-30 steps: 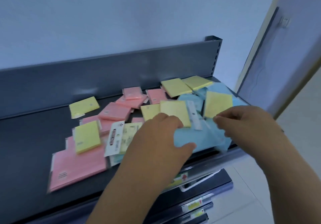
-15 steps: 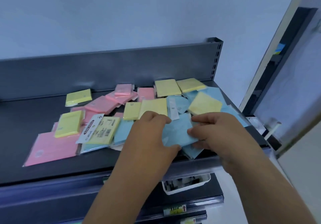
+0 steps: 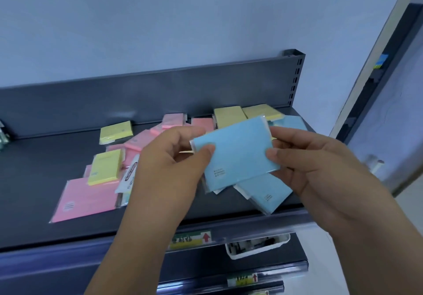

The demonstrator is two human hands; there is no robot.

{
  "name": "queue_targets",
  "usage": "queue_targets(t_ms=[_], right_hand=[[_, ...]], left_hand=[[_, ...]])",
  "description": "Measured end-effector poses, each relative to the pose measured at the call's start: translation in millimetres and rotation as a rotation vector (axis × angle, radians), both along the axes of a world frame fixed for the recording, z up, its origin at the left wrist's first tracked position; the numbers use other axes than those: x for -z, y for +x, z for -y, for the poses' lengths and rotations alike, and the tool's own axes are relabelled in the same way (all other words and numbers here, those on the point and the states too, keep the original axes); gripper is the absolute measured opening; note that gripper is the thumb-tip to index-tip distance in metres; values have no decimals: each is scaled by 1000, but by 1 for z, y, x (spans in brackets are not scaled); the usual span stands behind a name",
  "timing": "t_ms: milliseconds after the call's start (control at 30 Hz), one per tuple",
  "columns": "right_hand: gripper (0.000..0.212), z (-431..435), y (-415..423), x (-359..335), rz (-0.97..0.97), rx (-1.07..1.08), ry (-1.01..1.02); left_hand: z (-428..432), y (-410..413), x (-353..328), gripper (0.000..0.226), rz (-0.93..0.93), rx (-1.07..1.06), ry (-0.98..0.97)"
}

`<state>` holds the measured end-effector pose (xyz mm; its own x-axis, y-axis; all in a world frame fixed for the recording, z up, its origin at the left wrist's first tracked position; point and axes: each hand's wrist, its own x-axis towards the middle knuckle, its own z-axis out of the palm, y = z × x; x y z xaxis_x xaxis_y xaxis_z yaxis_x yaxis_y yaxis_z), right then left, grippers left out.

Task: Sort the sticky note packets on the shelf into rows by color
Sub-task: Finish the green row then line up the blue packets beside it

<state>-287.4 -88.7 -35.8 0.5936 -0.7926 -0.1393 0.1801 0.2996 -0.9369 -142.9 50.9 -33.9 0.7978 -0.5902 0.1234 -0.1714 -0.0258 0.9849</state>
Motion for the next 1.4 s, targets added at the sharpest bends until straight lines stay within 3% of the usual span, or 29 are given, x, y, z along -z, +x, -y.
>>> queue_targets(t_ms=[200,300,500,767,967,1233,1400], right_hand=[[14,-36,42,-2,-142,10,-200],[15,-64,76,-6,-208,54,-329],[9,-139,167,-12,-207,61,-366],[23,-221,271,-18,-312,126,-504],[36,-233,304,-24,-371,130,-563],[28,-245,360,-29,-453,96,-644],[22,-247,412,-23,-605,121,-689]], left_hand=[[-33,42,-10,20,-17,-14,-141],[-62,75,-8,16,-58,-65,-197],[-131,159,-4,14,-73,-152,-261],[-208,256,-3,29,-25,-196,-141],[-220,290,-7,25,-14,-216,-105],[-241,327,-7,23,17,-228,-104],[-249,370,-9,29,1,-153,26]])
